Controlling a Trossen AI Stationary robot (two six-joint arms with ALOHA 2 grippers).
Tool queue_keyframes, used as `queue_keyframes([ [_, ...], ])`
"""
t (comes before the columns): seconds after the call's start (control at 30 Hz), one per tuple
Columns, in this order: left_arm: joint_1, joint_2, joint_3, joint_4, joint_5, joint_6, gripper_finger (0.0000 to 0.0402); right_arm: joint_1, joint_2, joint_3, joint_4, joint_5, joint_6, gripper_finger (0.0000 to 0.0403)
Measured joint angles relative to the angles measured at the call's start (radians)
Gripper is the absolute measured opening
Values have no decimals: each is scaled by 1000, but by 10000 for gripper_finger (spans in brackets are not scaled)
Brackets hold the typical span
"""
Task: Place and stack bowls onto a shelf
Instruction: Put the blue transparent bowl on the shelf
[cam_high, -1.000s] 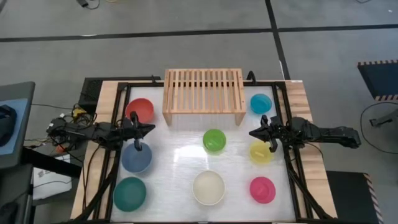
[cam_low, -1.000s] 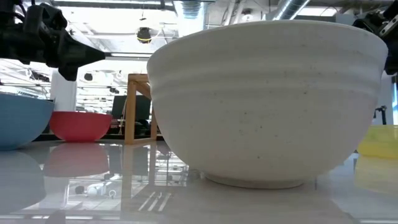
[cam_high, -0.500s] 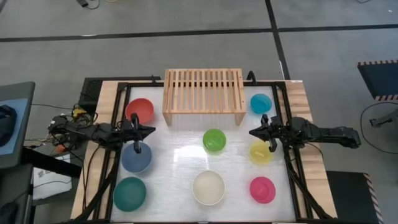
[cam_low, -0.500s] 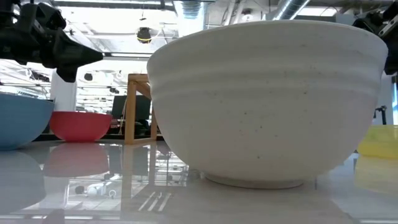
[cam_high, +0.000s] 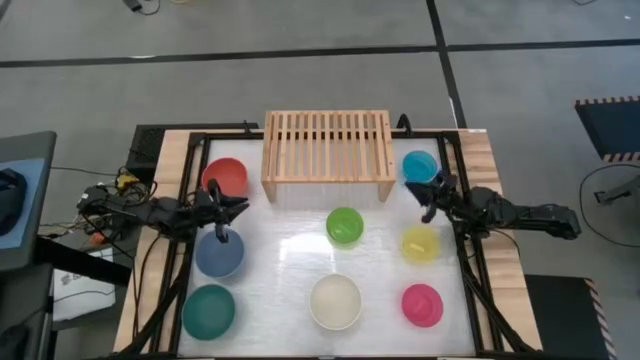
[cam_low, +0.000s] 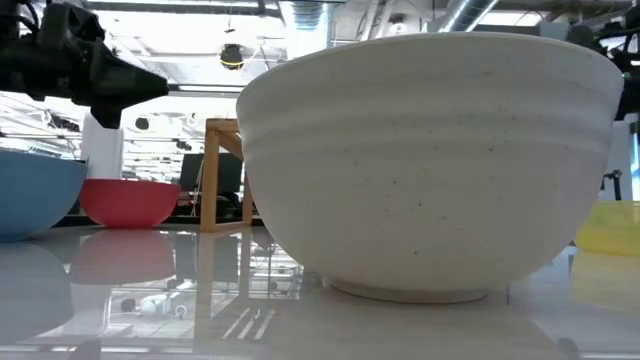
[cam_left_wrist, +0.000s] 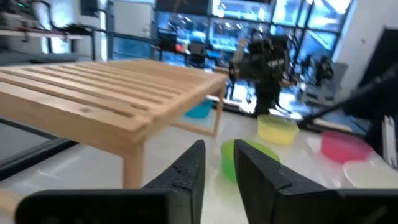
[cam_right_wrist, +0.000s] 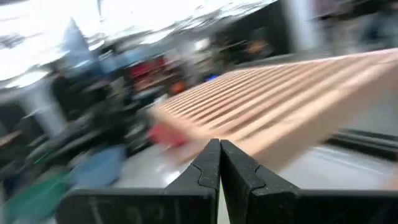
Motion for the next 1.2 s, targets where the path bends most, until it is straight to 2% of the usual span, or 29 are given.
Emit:
queue_keyframes([
  [0.07, 0, 0, 0, 29, -24, 17, 90, -23, 1, 38, -52, 50, 61, 35],
  [0.23, 11, 0, 2, 84, -78, 76, 107, -103, 48, 151, -300, 64, 171, 47],
  [0.3, 29, 0, 8, 76, -85, 94, 110, -146, 85, 189, -349, 84, 183, 58],
  [0.57, 122, 5, 36, 70, -11, 104, 110, -344, 277, 295, -410, 73, 210, 135],
  [0.7, 155, 32, 38, 31, 34, 54, 110, -434, 393, 380, -485, 45, 218, 175],
  [0.83, 163, 86, 38, -13, 16, 18, 110, -508, 509, 471, -573, 23, 198, 201],
  [0.93, 163, 120, 38, -10, -16, 5, 110, -559, 594, 525, -623, 22, 165, 211],
  [1.2, 163, 137, 38, 3, -22, 9, 110, -694, 766, 617, -689, -3, 126, 215],
])
